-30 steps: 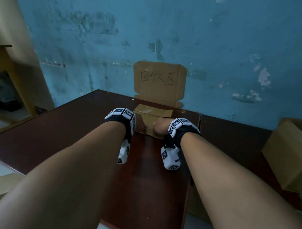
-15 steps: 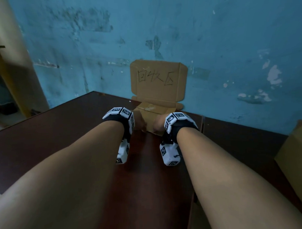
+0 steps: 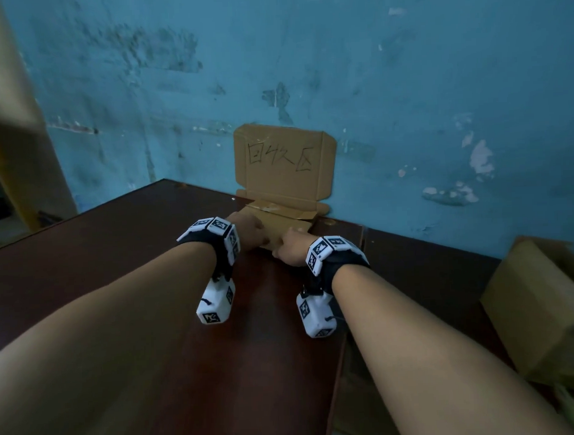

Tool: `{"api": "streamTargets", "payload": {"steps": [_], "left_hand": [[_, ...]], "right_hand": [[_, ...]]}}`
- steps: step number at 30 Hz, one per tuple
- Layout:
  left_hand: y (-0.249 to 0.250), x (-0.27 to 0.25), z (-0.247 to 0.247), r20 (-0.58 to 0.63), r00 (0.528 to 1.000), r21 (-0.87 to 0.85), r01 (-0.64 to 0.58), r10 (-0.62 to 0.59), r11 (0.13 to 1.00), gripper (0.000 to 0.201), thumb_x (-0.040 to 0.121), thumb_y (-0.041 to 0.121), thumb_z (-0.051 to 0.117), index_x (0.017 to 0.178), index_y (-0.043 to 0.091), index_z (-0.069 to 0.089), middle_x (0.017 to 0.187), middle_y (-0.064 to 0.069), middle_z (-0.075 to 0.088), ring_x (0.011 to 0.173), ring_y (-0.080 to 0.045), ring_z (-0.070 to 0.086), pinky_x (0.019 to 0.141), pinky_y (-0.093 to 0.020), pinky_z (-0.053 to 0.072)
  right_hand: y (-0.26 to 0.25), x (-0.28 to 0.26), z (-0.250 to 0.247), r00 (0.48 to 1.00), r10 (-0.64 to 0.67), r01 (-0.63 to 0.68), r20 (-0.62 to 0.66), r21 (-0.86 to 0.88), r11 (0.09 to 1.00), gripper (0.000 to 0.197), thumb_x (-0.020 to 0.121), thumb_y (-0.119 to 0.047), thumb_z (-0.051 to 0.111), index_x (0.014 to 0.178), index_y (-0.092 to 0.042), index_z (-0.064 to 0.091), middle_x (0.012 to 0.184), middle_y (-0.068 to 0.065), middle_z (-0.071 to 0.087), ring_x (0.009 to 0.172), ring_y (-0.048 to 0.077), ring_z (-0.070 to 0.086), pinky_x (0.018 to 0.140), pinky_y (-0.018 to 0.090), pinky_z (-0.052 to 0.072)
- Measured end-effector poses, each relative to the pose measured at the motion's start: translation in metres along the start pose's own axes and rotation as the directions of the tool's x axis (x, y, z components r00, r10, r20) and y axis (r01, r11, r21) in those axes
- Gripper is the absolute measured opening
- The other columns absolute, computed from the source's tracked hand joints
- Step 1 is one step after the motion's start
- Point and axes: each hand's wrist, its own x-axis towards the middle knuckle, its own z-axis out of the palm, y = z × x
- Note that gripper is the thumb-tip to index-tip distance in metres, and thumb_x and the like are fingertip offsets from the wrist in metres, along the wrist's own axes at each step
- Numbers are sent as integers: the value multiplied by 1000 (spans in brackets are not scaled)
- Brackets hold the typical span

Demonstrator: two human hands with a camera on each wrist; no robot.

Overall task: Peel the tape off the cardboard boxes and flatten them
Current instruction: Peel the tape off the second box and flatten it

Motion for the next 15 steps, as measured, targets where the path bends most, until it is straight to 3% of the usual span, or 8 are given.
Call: {"api": "streamTargets", "payload": {"steps": [2,3,4,5,6,9,11,15], "left_hand": [[11,-10,-7,-5,1000,-14,-19,19,1000,50,104,39,61,148,15,61,158,-13,53,146,-32,47,111,-34,40],[19,-16,-9,-4,999,-15,-49,49,999,47,102,41,57,138,13,66,155,-15,55,144,-33,48,112,-37,40],[26,-22,-11,-14,997,-20,-73,72,997,41,98,47,52,116,15,71,148,-16,61,137,-34,54,111,-39,44],[32,-23,-11,-13,996,1,-88,88,996,34,92,49,47,94,20,65,139,-17,67,127,-35,60,106,-42,48],[39,-30,-14,-32,995,-5,-97,97,995,28,92,45,45,86,22,60,133,-17,70,122,-35,62,102,-42,49],[67,-48,-20,-47,993,-44,-108,106,993,29,107,21,48,121,6,69,139,-19,66,129,-34,60,96,-36,44],[84,-69,-28,-63,993,-23,-102,101,994,39,111,22,46,141,3,61,149,-18,59,137,-32,55,99,-34,41],[102,-87,-29,-88,989,-72,-128,121,989,42,111,30,48,141,4,62,145,-18,63,132,-34,58,92,-36,43]], "right_hand": [[0,-14,-8,1000,-12,13,19,-13,1000,51,114,-23,42,158,1,36,170,25,24,156,39,28,120,39,31],[0,-21,-12,1000,-30,30,10,-5,1000,51,115,-24,40,158,1,35,170,25,23,157,39,26,121,40,28],[1,-26,-14,999,-51,51,-1,1,999,48,115,-25,39,157,-1,38,168,24,29,156,39,27,121,41,26],[1,-32,-16,997,-83,83,-6,-1,997,46,115,-26,39,155,-4,43,164,22,38,154,39,29,121,41,25],[3,-36,-17,995,-94,94,-29,5,996,44,115,-27,40,153,-7,47,160,20,45,152,37,33,120,40,25],[9,-59,-26,996,-63,65,-69,26,998,45,113,-28,44,154,-12,49,162,16,45,154,38,32,125,45,19],[15,-69,-31,998,-29,30,-54,18,999,47,114,-26,40,159,-11,42,168,19,34,158,40,21,128,49,11],[39,-85,-36,994,63,-63,-91,0,998,57,110,-40,33,162,-19,36,170,18,25,158,40,15,126,60,21]]}}
